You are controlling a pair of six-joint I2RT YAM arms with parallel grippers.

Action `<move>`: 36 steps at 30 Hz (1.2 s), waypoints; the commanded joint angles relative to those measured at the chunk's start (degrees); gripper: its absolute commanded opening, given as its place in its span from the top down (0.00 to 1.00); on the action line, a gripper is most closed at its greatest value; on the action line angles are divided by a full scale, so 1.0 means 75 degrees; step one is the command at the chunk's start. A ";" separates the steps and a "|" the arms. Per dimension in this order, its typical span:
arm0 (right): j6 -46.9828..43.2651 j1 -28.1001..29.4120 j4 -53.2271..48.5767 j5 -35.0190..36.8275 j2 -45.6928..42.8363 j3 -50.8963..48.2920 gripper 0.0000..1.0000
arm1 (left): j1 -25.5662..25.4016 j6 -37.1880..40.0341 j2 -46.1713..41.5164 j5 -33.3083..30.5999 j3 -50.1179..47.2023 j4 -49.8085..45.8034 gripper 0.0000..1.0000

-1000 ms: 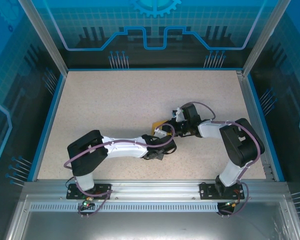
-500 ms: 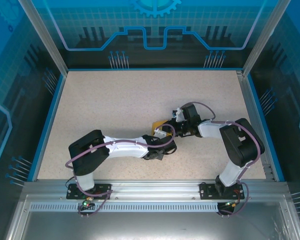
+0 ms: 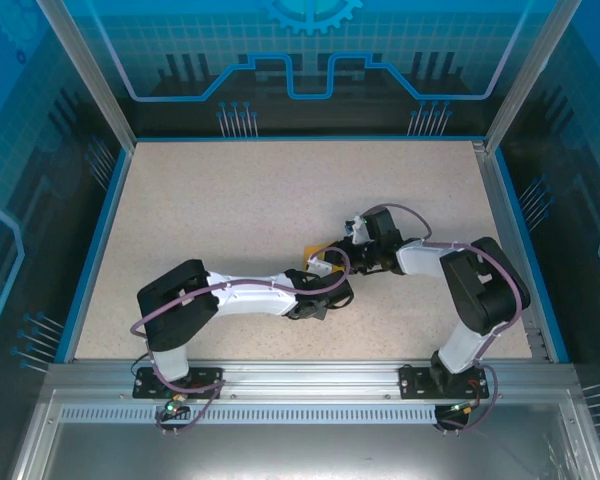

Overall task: Fold a paper plane with a square sheet of paper (pick it up from the middle)
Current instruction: Fourth fold the wing at the center of the table.

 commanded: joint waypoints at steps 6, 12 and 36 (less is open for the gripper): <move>-0.0968 -0.0508 -0.1651 0.1075 -0.1750 -0.0154 0.59 | 0.0614 0.0285 -0.0932 0.1437 -0.0594 0.1057 0.91; -0.1081 -0.0536 -0.1605 0.1243 -0.2653 -0.0675 0.52 | 0.1269 0.0473 -0.1306 0.2954 -0.1384 0.2251 0.91; -0.0205 0.1017 0.0360 0.0885 -0.1530 -0.1004 0.85 | 0.2481 0.0470 -0.1232 0.5399 -0.2248 0.3532 0.89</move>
